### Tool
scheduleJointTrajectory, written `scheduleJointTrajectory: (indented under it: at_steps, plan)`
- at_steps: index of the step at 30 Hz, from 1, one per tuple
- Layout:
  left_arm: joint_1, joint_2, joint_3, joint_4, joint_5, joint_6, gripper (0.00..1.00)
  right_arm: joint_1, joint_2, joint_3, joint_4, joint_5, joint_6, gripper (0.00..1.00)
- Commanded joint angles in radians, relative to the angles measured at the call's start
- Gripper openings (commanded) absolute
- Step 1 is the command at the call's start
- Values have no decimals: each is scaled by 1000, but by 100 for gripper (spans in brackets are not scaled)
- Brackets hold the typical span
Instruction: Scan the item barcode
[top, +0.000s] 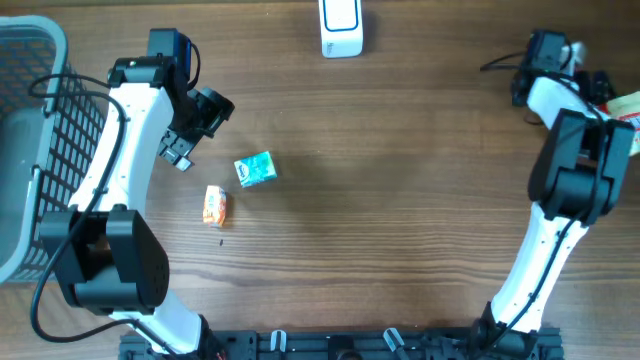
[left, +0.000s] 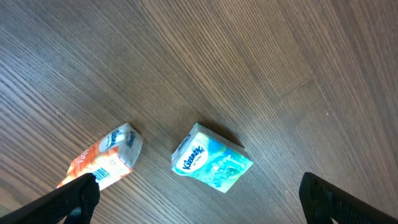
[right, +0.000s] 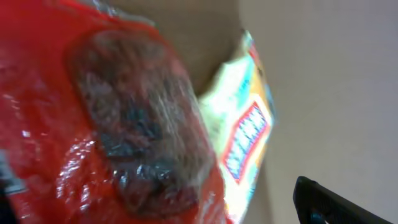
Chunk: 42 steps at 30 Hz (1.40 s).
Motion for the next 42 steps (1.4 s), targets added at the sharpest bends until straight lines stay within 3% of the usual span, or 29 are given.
scheduleJointTrajectory:
  at_steps: [1,3,10,12,13,14,17,20,26,31,40,42]
  plan:
    - [2,2,5,0,0,9,100,68,-8,15,-6,-77,126,100]
    - [2,2,6,0,0,10,100,118,-31,19,-60,-217,135,100]
    - [2,2,5,0,0,9,100,114,-172,26,-259,-833,507,100]
    - [2,2,5,0,0,9,100,102,-217,26,-349,-1160,548,100]
    - [2,2,5,0,0,9,100,103,-254,26,-385,-1479,580,100]
    - [2,2,5,0,0,9,100,112,-275,26,-389,-1667,624,100]
    - [2,2,5,0,0,9,100,198,-325,26,-374,-2028,557,100]
    - [2,2,5,0,0,9,100,333,-327,21,-398,-2005,543,100]
    - [2,2,5,0,0,9,100,550,-325,19,-444,-1671,552,100]
    - [2,2,5,0,0,9,100,557,-325,19,-447,-1469,771,100]
    - [-20,9,-28,23,35,48,100,557,-325,19,-450,-1453,782,100]
    - [-61,10,-86,61,42,67,86,557,-325,19,-450,-1453,783,100]
